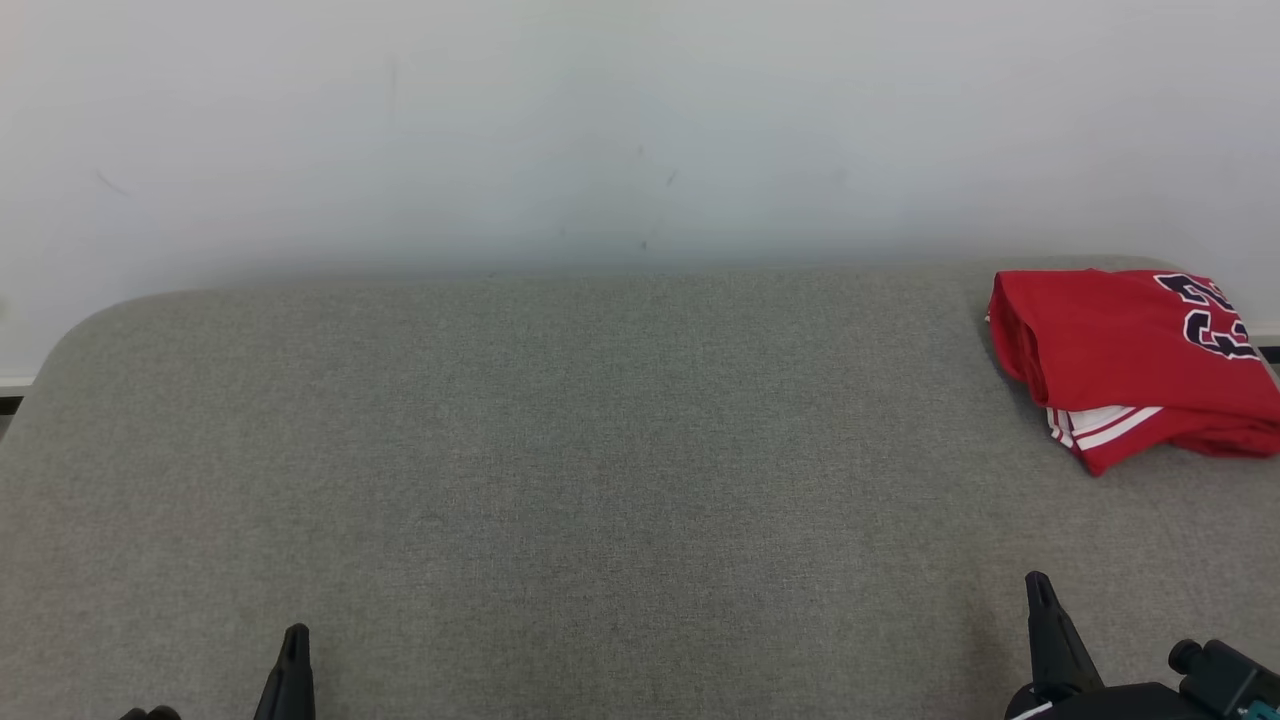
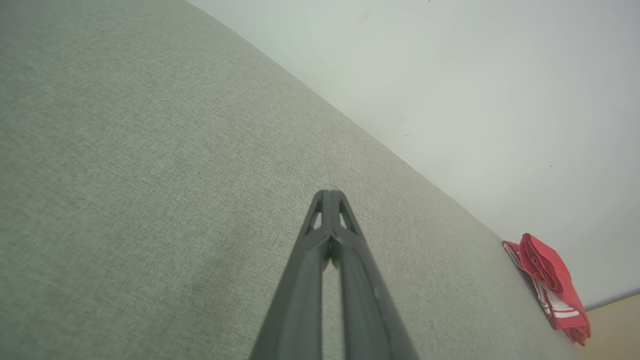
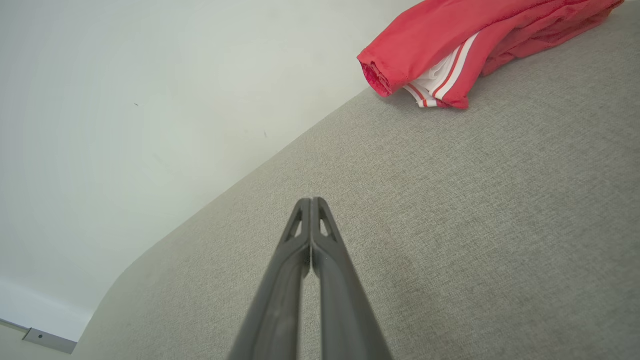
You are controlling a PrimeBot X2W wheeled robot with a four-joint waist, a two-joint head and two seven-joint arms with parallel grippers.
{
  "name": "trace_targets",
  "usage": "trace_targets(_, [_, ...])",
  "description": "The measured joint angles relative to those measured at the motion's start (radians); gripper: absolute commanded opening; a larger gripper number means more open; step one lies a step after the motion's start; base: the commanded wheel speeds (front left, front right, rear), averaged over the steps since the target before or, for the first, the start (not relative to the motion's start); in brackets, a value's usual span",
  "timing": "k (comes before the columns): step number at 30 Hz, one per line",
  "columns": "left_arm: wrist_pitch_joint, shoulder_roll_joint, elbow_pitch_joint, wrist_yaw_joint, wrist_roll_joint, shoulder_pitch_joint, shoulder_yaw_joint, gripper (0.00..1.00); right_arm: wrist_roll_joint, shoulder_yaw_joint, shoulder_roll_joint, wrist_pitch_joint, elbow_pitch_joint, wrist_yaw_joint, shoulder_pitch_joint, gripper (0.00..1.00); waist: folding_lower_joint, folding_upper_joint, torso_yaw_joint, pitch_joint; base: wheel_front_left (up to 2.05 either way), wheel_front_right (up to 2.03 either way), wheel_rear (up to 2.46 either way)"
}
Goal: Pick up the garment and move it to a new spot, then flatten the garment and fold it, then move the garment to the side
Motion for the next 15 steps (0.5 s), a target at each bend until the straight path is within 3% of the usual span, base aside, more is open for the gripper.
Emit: trace_targets(15, [0.054,0.001,-0.011,0.0,-0.211,-0.023,0.005,0.0,0.198,-0.023,0.007,0.052,-0.01,0.0,-0.02,0.0,0.0,0.0,-0.003,0.006,0.0,0.0,0.0])
